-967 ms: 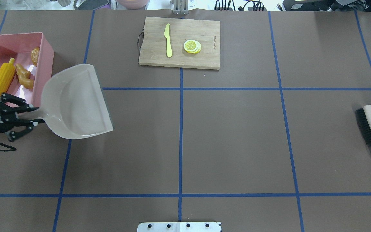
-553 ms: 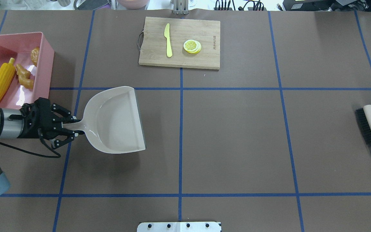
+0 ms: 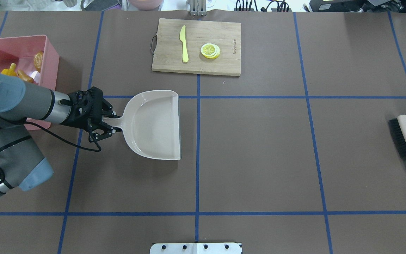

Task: Sweep and dump trash into bin
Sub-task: 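Lower the empty dustpan back onto the table with the left gripper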

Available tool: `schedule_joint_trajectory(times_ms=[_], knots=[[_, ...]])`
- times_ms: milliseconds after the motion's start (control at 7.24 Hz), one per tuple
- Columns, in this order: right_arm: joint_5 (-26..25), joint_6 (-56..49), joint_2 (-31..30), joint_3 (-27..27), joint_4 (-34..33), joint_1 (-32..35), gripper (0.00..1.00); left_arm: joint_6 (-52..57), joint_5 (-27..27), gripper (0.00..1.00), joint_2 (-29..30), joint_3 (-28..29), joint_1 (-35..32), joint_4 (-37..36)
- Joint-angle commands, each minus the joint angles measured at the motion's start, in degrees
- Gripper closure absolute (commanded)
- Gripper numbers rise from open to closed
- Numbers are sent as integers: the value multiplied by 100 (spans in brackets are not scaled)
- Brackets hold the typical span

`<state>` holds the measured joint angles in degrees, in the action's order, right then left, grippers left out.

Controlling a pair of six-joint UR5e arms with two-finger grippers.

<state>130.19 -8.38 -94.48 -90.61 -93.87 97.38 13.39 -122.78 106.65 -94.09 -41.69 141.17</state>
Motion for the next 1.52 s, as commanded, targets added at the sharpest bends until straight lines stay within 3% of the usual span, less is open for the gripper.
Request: schedule_joint_trajectory(times_ms=[0,1244,1382], knots=[[7,3,-9,26,1,0,0,287,-123,100,435,275,-85,-432],[7,-6,-9,52,1,0,0,111,-70,100,620,452,170,-441],[7,-6,-9,52,1,0,0,111,-70,85,603,444,170,-441]])
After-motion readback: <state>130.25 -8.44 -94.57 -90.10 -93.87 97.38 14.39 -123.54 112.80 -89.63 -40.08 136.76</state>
